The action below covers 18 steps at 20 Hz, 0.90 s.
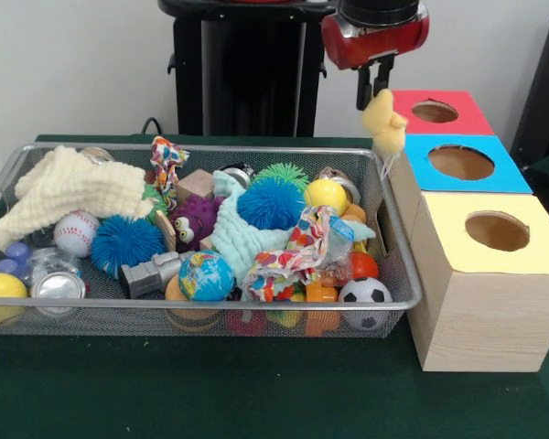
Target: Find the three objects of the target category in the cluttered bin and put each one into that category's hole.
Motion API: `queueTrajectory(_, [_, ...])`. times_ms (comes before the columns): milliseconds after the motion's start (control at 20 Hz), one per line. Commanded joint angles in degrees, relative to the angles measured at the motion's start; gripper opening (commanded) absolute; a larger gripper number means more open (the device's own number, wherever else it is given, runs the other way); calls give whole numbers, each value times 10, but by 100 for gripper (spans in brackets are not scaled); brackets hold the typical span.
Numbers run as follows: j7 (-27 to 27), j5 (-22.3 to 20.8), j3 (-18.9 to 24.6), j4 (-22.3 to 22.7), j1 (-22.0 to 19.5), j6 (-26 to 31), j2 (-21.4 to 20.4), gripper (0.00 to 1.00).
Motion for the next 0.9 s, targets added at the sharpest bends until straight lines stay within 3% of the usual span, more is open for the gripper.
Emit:
queueTrajectory(50, [171, 58, -22, 47, 37, 6, -12, 0])
queueTrajectory(550, [191, 98, -54, 83, 86, -49, -14, 0])
queueTrajectory(900, [206, 101, -70, 84, 111, -71, 2, 0])
